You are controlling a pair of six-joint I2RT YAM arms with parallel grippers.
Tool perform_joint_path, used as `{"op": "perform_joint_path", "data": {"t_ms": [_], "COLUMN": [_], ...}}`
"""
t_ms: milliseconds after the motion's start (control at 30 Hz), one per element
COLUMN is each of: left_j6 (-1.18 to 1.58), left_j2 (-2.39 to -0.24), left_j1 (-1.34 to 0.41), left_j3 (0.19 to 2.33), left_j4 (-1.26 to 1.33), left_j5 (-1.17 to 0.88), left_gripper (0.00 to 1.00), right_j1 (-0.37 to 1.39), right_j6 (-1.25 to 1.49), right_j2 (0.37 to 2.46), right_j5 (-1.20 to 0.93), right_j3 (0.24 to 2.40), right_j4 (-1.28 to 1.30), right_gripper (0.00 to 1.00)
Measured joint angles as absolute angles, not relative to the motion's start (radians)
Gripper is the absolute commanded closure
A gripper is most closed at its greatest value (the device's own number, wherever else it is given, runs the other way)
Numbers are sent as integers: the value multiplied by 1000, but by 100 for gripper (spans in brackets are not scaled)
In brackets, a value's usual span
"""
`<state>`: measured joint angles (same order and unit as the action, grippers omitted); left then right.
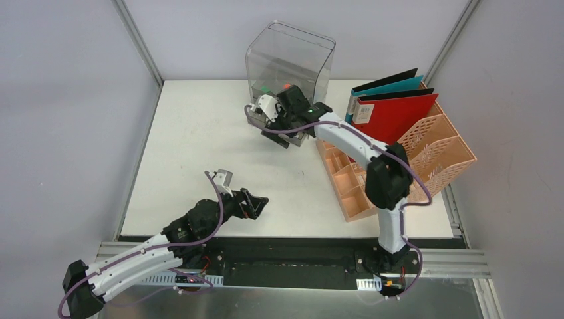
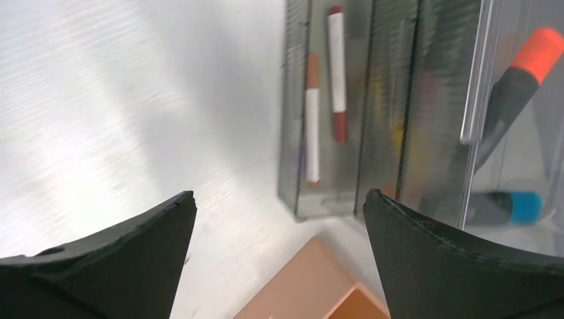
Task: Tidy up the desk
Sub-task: Place the stationery in the drawer, then close the drawer in the storage box.
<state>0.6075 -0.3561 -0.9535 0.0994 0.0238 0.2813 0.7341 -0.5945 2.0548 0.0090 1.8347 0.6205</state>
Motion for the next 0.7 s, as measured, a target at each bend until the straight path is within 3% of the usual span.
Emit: {"op": "perform_joint_path", "data": {"t_ms": [433, 700], "left_j6": [653, 647], "left_j2": [-512, -601], "left_j1": [-953, -949], "left_j3": [107, 190], "left_j4": [63, 71], "left_j5": [281, 325], "left_gripper": [1, 1], "right_j1": [721, 499], "right_j6": [-562, -467], "right_j2": [1399, 1123], "right_j5": [-167, -308], "right_j3": [1390, 1156], "right_j4": [647, 577], "right_gripper": [0, 0]}}
